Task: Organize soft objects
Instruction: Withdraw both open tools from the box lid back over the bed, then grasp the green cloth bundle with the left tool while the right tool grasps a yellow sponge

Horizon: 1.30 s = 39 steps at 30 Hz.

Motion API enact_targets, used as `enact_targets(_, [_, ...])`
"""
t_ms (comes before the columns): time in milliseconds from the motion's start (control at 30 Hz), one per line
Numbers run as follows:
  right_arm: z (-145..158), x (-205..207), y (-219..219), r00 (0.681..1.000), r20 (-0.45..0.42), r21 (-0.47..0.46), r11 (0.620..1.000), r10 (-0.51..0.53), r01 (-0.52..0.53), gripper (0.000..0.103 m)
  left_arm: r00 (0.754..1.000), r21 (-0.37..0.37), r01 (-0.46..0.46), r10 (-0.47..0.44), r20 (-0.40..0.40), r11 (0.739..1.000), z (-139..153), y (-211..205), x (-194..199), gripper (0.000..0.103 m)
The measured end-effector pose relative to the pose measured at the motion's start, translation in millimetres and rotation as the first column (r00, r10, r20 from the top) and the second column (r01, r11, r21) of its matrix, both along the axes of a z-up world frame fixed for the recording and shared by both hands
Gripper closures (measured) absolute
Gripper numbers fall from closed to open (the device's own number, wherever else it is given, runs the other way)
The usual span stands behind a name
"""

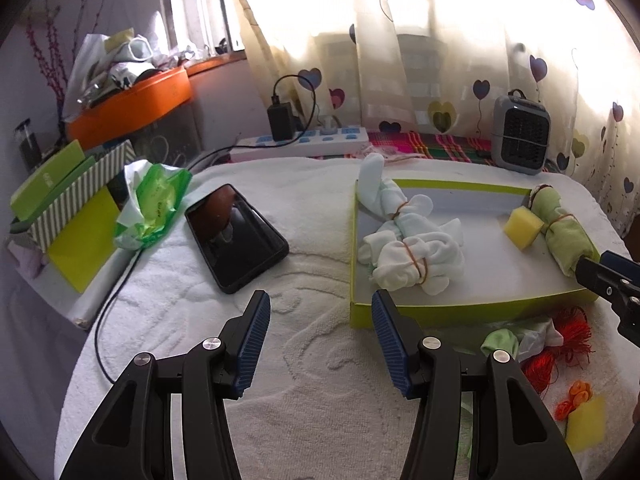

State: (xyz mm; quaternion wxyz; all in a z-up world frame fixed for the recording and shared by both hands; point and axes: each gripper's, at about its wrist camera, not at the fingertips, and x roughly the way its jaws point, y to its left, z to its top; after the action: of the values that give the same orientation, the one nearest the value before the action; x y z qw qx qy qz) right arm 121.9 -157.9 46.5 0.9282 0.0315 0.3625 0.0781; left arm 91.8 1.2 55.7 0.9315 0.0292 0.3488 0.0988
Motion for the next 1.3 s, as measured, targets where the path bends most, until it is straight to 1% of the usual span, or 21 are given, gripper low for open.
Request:
enact_targets(167, [0.8, -8.7, -1.6, 1.0, 0.006, 0.006, 1.0, -0.004, 0.004, 0.046, 0.999, 0.026, -0.02, 0.02, 0.029, 0.999, 6.7, 0.4, -10.7, 0.051])
enact_targets(233, [1.6, -12.9, -3.2, 1.0, 0.009, 0.012, 1.0, -0.005, 0.005, 0.046, 0.999, -0.007, 0.003, -0.003, 0.036, 1.0, 8.8, 0.9, -15.9, 0.051])
enact_targets(333, [3.4, -21.3, -7.1, 1.0, 0.018, 0.02, 1.0, -0.009, 0.008, 0.046, 0.996, -0.066, 0.058, -0.053, 0.073, 0.996, 12.6, -0.1, -27.6, 0.051])
enact_targets(467, [4.2, -34.6, -12.6, 0.999, 0.025, 0.035, 0.999, -0.022, 0.021, 0.046, 0.987, -0.148, 0.128, -0.112, 0.112, 0.981, 15.4, -0.5, -42.2, 0.051])
enact_targets(567, [2.9, -45.5, -14.7, 0.999, 0.027, 0.043, 0.999, -0.025, 0.024, 0.046, 0.983, -0.161, 0.148, -0.126, 0.137, 0.976, 15.1, 0.6, -54.0, 0.051])
enact_targets(633, [0.7, -53.2, -14.3, 0.999, 0.029, 0.028, 0.999, -0.03, 0.029, 0.046, 0.984, -0.173, 0.153, -0.135, 0.114, 0.973, 12.4, 1.3, -55.3, 0.051])
enact_targets(700, [-2.2, -58.8, -13.6, 0.999, 0.024, 0.019, 0.999, -0.031, 0.031, 0.046, 0.988, -0.169, 0.145, -0.133, 0.085, 0.975, 8.0, 0.1, -55.2, 0.051])
enact_targets(767, [-5.8, -63.1, -13.1, 0.999, 0.014, 0.02, 0.999, -0.03, 0.03, 0.046, 0.986, -0.157, 0.155, -0.144, 0.078, 0.975, 4.7, -2.1, -58.0, 0.051])
enact_targets(1000, [-11.4, -78.2, -15.6, 0.999, -0.003, 0.034, 0.998, -0.044, 0.044, 0.046, 0.987, -0.167, 0.159, -0.151, 0.057, 0.973, -2.9, -0.5, -64.8, 0.051])
enact_targets(1133, [-16.7, -89.4, -14.7, 0.999, -0.024, 0.068, 0.997, -0.047, 0.049, 0.046, 0.987, -0.179, 0.16, -0.153, 0.05, 0.971, -5.0, -0.3, -66.1, 0.051])
enact_targets(1300, [-22.9, -101.9, -1.9, 0.999, -0.04, 0.047, 0.998, -0.033, 0.035, 0.046, 0.982, -0.2, 0.185, -0.186, 0.017, 0.962, -14.0, -6.2, -66.8, 0.051])
